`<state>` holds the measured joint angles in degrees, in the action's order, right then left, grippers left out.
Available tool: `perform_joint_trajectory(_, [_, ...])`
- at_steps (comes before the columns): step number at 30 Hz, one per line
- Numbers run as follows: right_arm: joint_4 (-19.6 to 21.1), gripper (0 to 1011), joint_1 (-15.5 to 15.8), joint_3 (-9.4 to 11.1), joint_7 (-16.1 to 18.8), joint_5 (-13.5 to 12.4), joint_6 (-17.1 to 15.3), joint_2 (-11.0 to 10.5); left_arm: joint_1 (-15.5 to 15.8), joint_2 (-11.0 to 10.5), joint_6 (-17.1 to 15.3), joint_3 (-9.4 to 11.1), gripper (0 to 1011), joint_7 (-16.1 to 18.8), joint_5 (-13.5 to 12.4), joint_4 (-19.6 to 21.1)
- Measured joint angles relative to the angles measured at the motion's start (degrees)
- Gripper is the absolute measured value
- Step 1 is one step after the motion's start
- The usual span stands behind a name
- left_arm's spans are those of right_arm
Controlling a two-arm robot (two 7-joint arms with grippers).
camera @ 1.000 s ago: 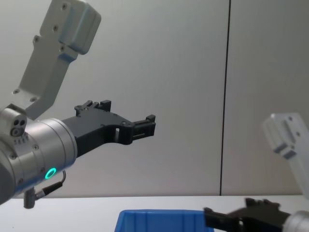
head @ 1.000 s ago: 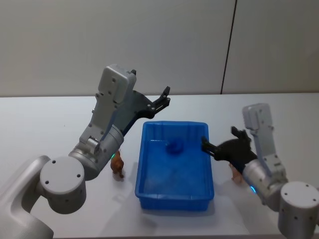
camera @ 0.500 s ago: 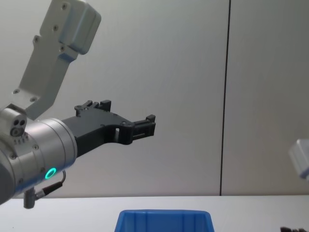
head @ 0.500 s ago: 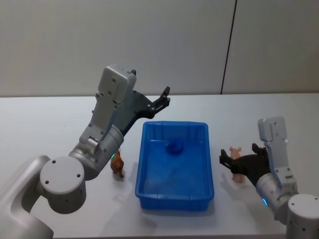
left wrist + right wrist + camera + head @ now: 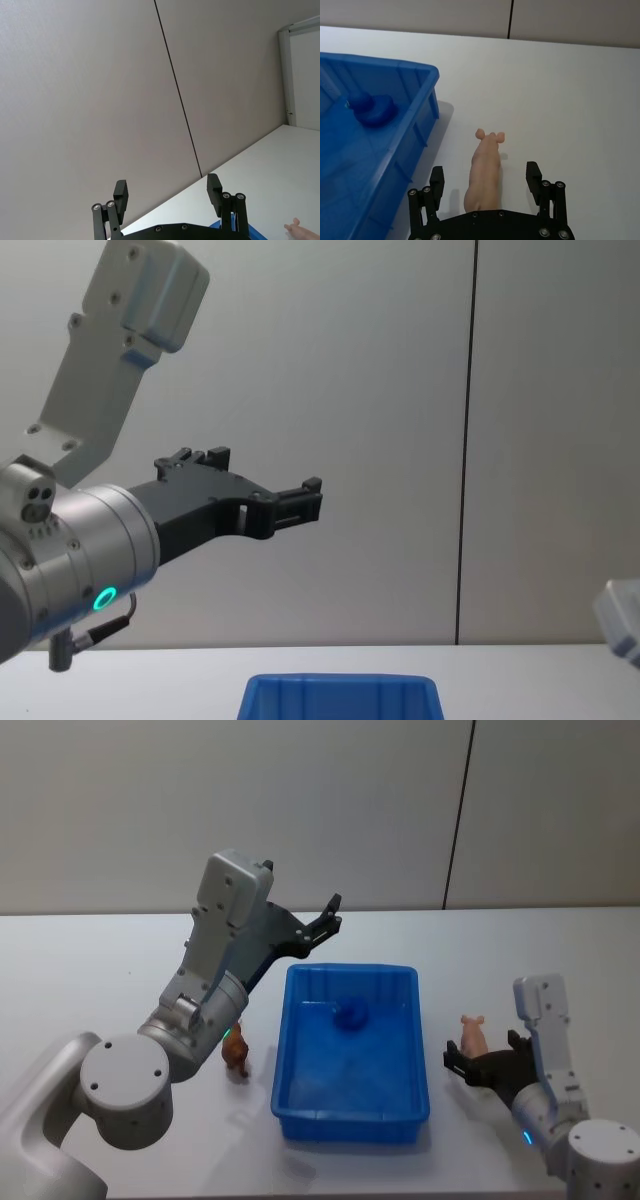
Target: Pick up the two dolls from the table and place them into the box.
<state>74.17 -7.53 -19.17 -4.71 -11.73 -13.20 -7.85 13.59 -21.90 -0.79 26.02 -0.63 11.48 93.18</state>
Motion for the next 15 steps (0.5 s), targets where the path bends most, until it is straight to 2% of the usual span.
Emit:
perform_joint_trajectory(7, [-4.1,1004,-1.5,-0.1,0.5,0.3,1.2,1.0,0.0,0.0,0.0,0.0,1001,0.0,0.0,0.0])
perform_joint_trajectory(14, [-7.5,885,-2.9,-0.1,0.9,0.3,2.3,1.9,0.0,0.0,0.0,0.0,1001,0.0,0.0,0.0])
perform_joint_trajectory(15, [-8.5,811,-3.3,-0.1,1.0,0.3,2.7,2.1,0.0,0.0,0.0,0.0,1001,0.0,0.0,0.0])
